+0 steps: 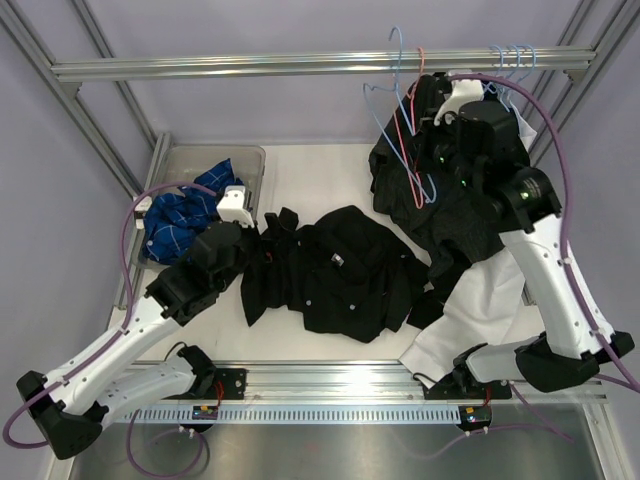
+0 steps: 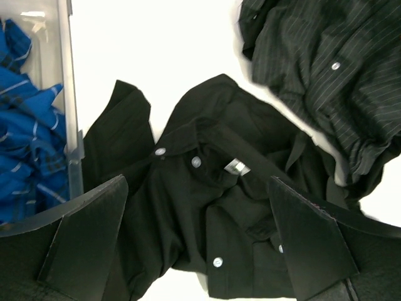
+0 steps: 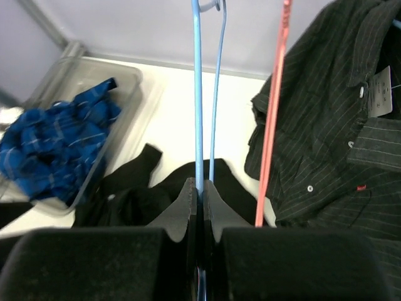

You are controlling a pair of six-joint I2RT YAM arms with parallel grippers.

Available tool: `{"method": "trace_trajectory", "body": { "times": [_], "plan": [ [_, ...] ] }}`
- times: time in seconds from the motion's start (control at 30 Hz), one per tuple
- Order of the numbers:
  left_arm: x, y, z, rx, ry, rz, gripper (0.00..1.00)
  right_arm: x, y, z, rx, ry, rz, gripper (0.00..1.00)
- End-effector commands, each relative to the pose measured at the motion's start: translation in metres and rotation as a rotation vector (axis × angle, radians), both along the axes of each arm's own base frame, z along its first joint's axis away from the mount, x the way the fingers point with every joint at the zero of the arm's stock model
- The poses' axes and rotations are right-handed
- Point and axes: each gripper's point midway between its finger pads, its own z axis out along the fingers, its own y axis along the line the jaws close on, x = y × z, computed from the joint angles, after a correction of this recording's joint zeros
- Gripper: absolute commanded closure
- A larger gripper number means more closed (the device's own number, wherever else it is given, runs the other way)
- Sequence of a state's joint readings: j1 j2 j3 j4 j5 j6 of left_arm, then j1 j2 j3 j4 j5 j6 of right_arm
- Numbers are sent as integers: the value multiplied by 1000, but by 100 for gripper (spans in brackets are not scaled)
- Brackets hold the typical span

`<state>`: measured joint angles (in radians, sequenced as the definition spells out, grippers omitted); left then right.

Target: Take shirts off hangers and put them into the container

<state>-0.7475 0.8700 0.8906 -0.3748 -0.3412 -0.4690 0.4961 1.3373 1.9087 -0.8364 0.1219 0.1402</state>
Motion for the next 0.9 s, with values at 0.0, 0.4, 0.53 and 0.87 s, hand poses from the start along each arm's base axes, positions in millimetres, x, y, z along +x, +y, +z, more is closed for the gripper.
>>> {"method": "trace_trajectory", "body": {
  "times": [0.0,0.4,0.53,0.87],
  "plan": [
    [-3,10,-5,20,14,32,1,28,-9,18,83,-102,-140,100],
    [-15,6,-35,76,105,-28,1,62,-9,-43,91,11,-191,100],
    [-18,-7,-47,79,139,-70,1,52,-6,-55,99,38,-159,97],
    [-19,-56,-87,140,238,-133,1,16,-11,-33,131,-13,-87,6]
  ]
}}
